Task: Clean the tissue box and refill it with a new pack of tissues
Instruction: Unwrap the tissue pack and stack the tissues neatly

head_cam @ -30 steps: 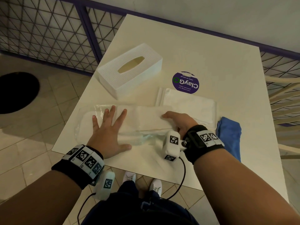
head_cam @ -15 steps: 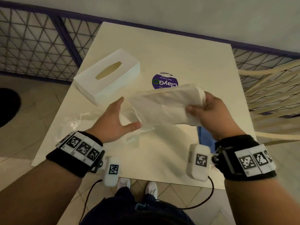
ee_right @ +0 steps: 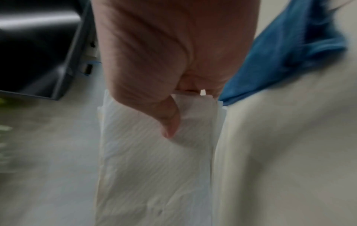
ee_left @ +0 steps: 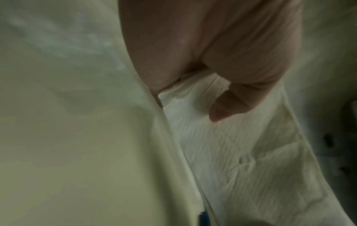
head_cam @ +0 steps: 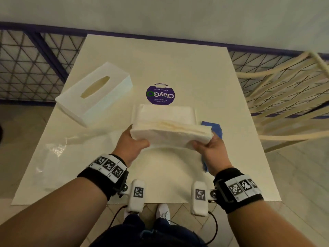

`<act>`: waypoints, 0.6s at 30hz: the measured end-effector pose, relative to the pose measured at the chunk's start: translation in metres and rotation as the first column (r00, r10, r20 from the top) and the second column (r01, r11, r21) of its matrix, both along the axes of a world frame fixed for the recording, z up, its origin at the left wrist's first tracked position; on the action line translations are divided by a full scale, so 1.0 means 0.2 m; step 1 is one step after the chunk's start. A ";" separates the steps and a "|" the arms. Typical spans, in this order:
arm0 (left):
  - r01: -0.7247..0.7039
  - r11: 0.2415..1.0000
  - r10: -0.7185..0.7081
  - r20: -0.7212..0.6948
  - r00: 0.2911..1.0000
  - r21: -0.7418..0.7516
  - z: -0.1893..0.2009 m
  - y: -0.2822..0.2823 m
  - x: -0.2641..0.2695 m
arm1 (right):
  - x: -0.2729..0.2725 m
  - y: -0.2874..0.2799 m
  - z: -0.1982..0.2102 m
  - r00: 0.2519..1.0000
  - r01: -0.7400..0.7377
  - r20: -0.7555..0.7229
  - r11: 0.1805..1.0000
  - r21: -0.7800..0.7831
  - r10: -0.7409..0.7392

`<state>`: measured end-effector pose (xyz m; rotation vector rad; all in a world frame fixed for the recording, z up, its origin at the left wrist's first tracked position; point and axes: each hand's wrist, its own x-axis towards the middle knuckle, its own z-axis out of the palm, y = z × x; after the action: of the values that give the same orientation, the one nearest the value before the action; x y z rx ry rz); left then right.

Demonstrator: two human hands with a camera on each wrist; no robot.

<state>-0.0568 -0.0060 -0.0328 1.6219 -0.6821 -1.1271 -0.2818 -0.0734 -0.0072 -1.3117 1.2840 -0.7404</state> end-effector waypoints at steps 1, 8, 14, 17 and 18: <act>0.003 1.000 -0.003 0.005 1.000 0.013 -0.03 0.01 0.00 | 0.00 0.01 -0.05 1.000 -0.003 -0.008 1.000 0.030 0.003; 0.033 0.999 -0.036 0.056 0.998 0.037 -0.08 0.03 -0.06 | -0.02 0.02 -0.21 1.000 0.014 -0.028 0.996 0.092 -0.011; 0.070 0.987 -0.097 0.192 0.977 0.145 -0.11 0.02 -0.08 | -0.01 0.00 -0.25 0.983 0.018 -0.181 0.999 0.030 -0.012; 0.049 0.989 -0.091 0.320 0.943 0.138 -0.03 -0.05 -0.04 | 0.02 -0.07 -0.18 0.984 0.021 -0.175 1.000 0.000 -0.021; 0.023 0.992 -0.067 0.359 0.931 0.127 0.00 -0.09 -0.01 | 0.04 -0.11 -0.15 0.989 0.036 -0.140 0.999 -0.005 -0.037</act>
<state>-0.0596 -0.0242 -0.0324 1.9531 -0.9066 -0.9211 -0.2743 -0.0951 -0.0381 -1.3651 1.4229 -0.6848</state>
